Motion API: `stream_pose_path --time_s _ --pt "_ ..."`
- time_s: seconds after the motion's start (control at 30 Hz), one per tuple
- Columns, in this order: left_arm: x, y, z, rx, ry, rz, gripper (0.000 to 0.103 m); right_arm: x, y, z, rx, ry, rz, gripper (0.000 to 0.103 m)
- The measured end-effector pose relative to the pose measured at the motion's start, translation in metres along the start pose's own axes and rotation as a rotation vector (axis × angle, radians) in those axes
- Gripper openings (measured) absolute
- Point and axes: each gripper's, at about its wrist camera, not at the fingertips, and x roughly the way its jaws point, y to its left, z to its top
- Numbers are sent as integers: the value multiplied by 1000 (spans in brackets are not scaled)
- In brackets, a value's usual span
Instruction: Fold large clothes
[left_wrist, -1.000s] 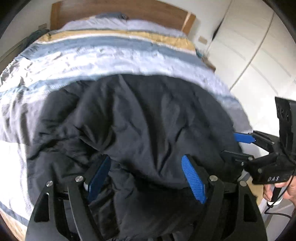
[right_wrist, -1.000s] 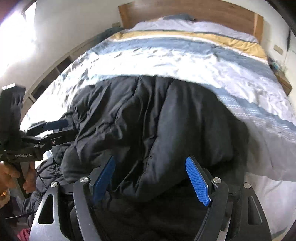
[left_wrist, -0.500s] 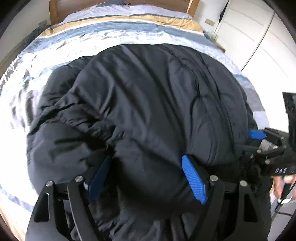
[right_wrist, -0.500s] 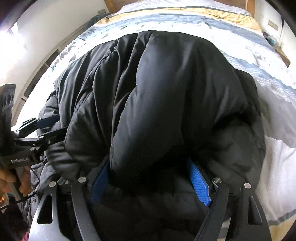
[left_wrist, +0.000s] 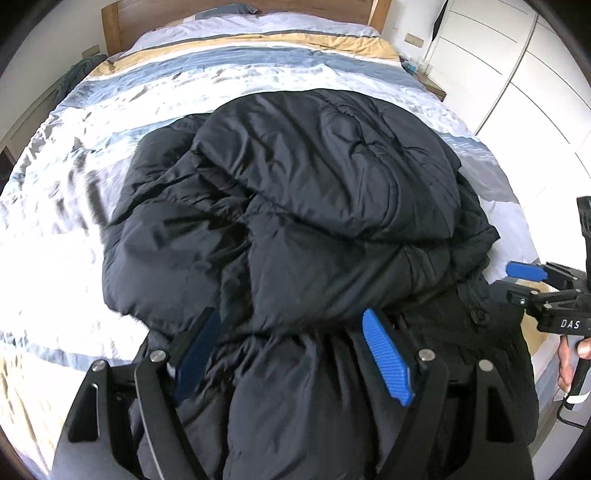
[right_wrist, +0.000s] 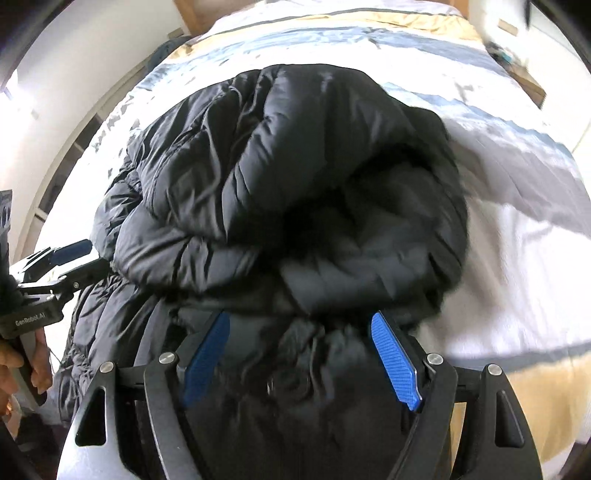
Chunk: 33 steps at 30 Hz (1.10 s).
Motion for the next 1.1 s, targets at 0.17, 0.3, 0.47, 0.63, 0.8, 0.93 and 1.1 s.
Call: stream_pose_path --time_s 0.17,0.3,0.47,0.63,0.8,0.93,1.1 --pt "-13 6 -5 -5 10 28 79 -21 -7 -19 56 -5 -18 78" --pt "-29 16 -14 -25 12 45 79 -39 -7 -27 78 -10 -37 78" --pt "-52 27 -18 -34 4 72 79 -64 -6 -32 102 -27 -58 80" --pt "-73 38 -19 -38 -8 97 79 -89 -10 -32 128 -55 -76 82" --pt "-88 63 -32 -83 -1 102 79 -112 -17 -35 165 -77 -94 85" --pt "-95 89 -51 -119 27 119 79 -126 -27 -42 195 -83 -111 87" --pt "-106 126 -72 -155 57 155 79 -142 -42 -54 246 -97 -144 92"
